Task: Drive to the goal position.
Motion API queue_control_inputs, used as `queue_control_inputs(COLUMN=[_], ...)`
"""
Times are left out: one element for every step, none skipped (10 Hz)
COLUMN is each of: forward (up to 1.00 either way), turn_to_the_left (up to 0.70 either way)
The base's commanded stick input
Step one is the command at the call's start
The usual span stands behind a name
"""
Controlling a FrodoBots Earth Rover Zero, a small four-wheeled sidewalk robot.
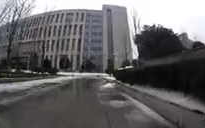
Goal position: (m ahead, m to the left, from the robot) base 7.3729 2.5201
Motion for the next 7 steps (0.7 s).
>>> queue_control_inputs(forward=[1.00,1.00,1.00,1.00,1.00,1.00,1.00], turn_to_the_left=[0.27,0.27,0.27,0.27,0.27,0.27,0.27])
